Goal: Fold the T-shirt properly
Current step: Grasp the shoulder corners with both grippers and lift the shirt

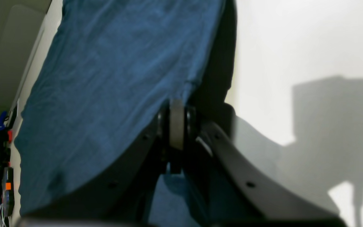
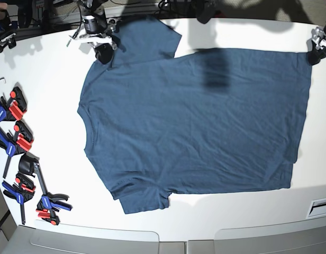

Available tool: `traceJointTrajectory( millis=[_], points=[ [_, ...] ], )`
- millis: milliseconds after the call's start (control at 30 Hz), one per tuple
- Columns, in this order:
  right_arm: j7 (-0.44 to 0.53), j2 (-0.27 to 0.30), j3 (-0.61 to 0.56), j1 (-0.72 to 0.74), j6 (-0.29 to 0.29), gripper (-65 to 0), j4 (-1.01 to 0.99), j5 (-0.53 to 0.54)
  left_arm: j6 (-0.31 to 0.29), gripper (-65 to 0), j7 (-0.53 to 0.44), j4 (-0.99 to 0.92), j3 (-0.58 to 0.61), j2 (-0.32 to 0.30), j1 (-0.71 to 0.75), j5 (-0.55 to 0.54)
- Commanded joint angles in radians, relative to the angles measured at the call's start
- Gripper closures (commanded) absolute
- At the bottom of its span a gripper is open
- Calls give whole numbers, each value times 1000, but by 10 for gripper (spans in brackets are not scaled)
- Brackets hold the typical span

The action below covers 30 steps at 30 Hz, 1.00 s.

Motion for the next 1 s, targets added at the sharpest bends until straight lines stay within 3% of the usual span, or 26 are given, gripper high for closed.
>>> traceJointTrajectory(
  millis=[0,267,467,600,800,967],
  points=[
    [14,3,2,-3,19,0,14,3,16,-327,68,-2,19,-6,9,44],
    [14,3,2,-4,19,0,14,-19,16,-300,71,19,95,3,8,45],
    [14,3,2,-3,19,0,14,-19,16,-182,65,26,95,5,8,71],
    [14,3,2,-3,19,0,14,-19,16,-9,48,26,94,5,8,82],
    [14,3,2,-3,19,0,15,-19,16,0,-58,26,93,2,9,139],
    [-12,8,13,-9,50,0,15,-19,16,0,-53,33,74,-14,14,140]
  ],
)
